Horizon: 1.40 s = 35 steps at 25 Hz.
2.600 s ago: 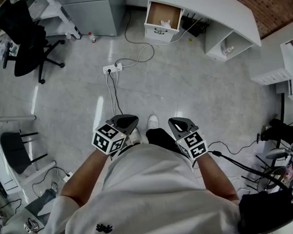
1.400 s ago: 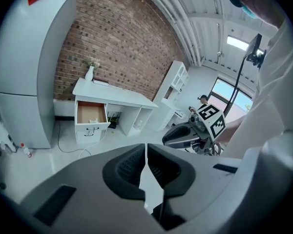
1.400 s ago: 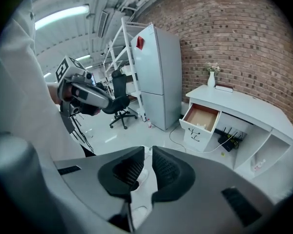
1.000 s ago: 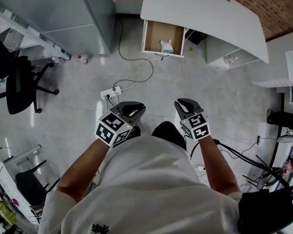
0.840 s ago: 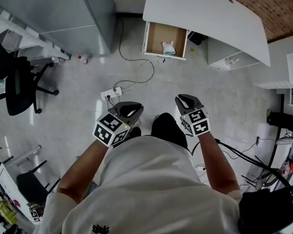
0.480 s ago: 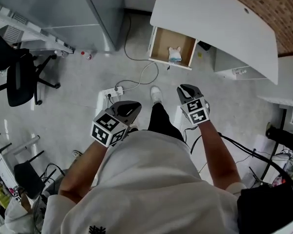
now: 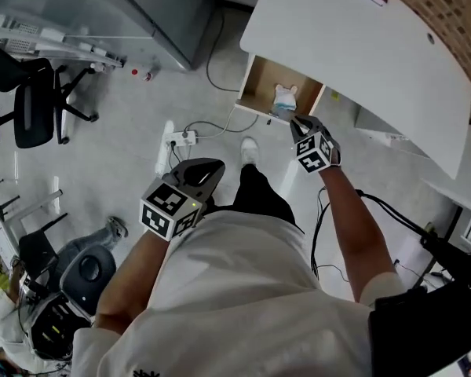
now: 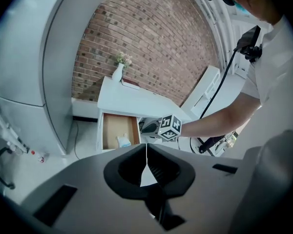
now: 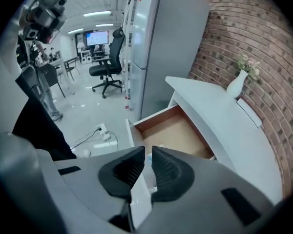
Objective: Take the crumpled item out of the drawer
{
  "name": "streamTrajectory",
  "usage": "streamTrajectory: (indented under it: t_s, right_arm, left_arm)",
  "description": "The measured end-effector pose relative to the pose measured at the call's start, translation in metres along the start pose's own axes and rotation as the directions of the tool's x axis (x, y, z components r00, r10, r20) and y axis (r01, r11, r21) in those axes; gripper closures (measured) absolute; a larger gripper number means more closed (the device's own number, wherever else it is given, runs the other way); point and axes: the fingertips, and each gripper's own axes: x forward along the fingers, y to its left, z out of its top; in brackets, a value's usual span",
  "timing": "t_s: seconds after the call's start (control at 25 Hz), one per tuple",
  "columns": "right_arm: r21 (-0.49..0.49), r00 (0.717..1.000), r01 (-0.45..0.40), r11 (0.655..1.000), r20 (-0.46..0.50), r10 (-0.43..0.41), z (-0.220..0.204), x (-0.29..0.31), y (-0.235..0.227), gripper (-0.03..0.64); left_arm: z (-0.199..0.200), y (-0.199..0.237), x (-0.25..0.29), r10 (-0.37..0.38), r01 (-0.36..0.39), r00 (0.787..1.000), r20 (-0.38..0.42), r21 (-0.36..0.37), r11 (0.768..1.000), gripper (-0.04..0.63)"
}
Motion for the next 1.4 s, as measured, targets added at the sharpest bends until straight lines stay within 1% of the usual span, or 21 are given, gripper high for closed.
streamTrajectory:
  t_s: [0.12, 0.24, 0.32, 0.52, 0.64, 0.88, 1.04, 1.16, 1.32, 1.4]
  right_arm:
    - [-0.052, 0.999, -0.024, 0.998, -0.03, 0.023, -0.008, 0.04, -0.025, 0.548]
    - [-0.099, 0.996, -0.065, 0.993, -0.075, 0.058, -0.016, 0.076, -0.035, 0.545]
    - [-0.131, 0.992, -0.078, 0.988, -0.104, 0.065, -0.021, 0.098, -0.041, 0.54]
    - [-0.197, 0.98, -0.123, 0.973, -0.179, 0.087, -0.044, 0.166, -0.045, 0.531]
    - [-0.248, 0.973, -0.139, 0.959, -0.215, 0.085, -0.056, 0.204, -0.049, 0.526]
    - [-0.331, 0.961, -0.148, 0.932, -0.27, 0.057, -0.061, 0.241, -0.055, 0.517]
    - [-0.393, 0.945, -0.187, 0.9, -0.322, 0.056, -0.077, 0.273, -0.054, 0.502]
    - [-0.428, 0.935, -0.197, 0.882, -0.352, 0.038, -0.088, 0.292, -0.055, 0.5]
    - [-0.44, 0.917, -0.208, 0.874, -0.397, 0.019, -0.099, 0.306, -0.053, 0.502]
    - [-0.438, 0.914, -0.211, 0.874, -0.406, 0.017, -0.102, 0.309, -0.052, 0.507]
  left_arm:
    - [0.009, 0.011, 0.021, 0.027, -0.028, 1.0, -0.008, -0.038, 0.999, 0.569]
    - [0.01, 0.02, 0.033, 0.054, -0.055, 0.998, -0.016, -0.094, 0.994, 0.569]
    - [0.01, 0.028, 0.039, 0.061, -0.063, 0.998, -0.015, -0.115, 0.991, 0.57]
    - [-0.006, 0.059, 0.06, 0.085, -0.089, 0.996, -0.031, -0.175, 0.981, 0.57]
    - [-0.018, 0.079, 0.073, 0.103, -0.108, 0.994, -0.036, -0.194, 0.975, 0.569]
    - [-0.029, 0.096, 0.07, 0.132, -0.136, 0.991, -0.032, -0.227, 0.964, 0.569]
    - [-0.038, 0.107, 0.08, 0.144, -0.146, 0.989, -0.027, -0.251, 0.957, 0.569]
    - [-0.046, 0.115, 0.085, 0.157, -0.158, 0.987, -0.027, -0.272, 0.949, 0.57]
    - [-0.06, 0.122, 0.083, 0.166, -0.169, 0.985, -0.035, -0.297, 0.94, 0.569]
    - [-0.064, 0.123, 0.083, 0.17, -0.173, 0.985, -0.036, -0.303, 0.937, 0.569]
